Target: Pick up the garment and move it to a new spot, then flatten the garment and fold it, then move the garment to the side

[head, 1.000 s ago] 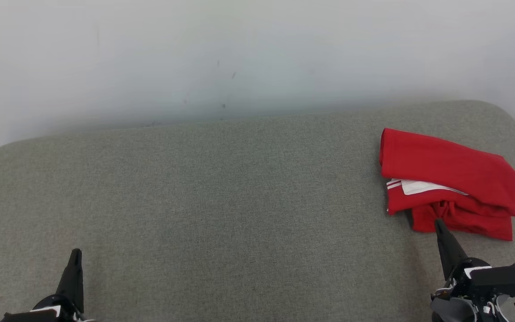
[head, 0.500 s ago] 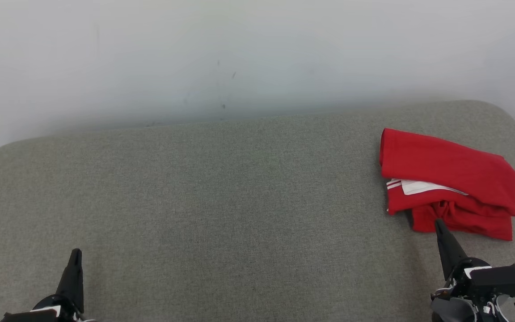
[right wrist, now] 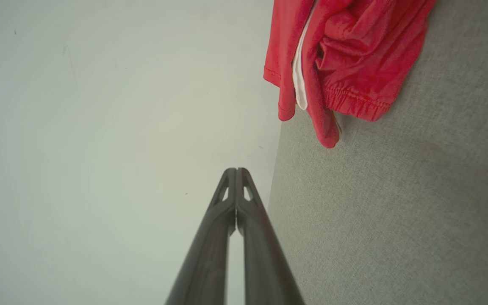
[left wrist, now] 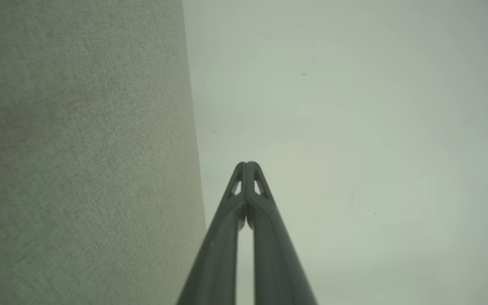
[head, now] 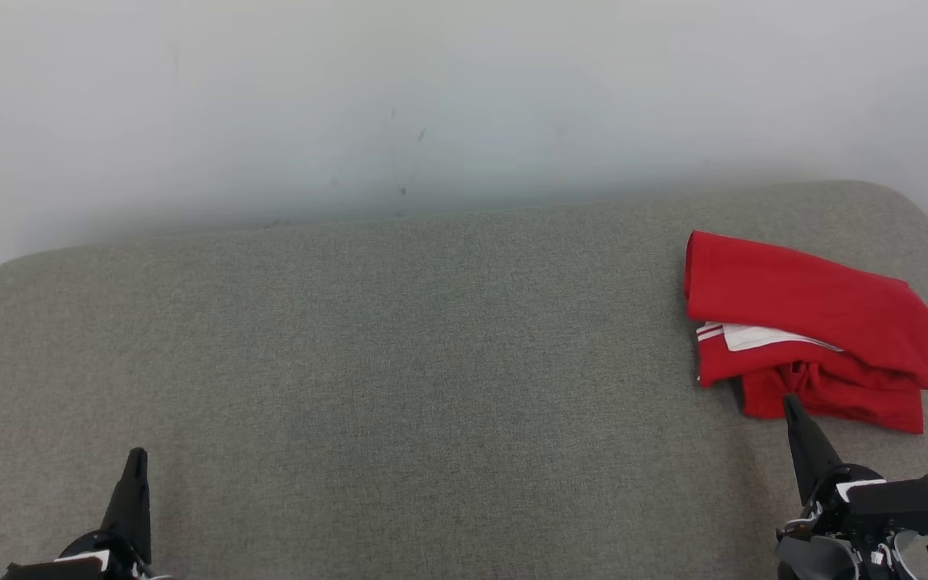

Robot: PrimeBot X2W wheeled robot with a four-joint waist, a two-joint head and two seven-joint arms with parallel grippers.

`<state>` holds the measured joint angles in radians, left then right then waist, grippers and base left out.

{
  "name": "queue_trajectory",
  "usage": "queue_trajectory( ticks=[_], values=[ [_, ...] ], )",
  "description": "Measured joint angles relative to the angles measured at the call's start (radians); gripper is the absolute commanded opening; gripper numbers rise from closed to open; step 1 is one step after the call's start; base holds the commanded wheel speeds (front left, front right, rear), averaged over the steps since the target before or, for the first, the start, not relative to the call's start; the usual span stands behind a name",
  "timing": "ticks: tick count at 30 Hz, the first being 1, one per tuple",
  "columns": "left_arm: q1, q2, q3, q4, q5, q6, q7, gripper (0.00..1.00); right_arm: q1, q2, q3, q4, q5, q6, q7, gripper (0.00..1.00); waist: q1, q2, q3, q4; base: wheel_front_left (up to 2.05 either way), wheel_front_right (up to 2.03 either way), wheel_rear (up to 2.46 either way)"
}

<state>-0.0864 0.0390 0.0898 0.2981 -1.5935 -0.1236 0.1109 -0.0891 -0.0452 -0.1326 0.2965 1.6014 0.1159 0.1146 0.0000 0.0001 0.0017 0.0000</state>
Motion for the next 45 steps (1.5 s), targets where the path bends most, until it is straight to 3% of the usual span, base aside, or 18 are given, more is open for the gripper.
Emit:
queue_trajectory(
  ticks=[45],
  values=[
    [0.000, 0.000, 0.000, 0.000, 0.000, 0.000, 0.000, 0.00, 0.000, 0.000, 0.000, 0.000, 0.000, 0.002, 0.000, 0.00, 0.0000, 0.0000, 0.000, 0.000, 0.00, 0.00, 0.00]
  ],
)
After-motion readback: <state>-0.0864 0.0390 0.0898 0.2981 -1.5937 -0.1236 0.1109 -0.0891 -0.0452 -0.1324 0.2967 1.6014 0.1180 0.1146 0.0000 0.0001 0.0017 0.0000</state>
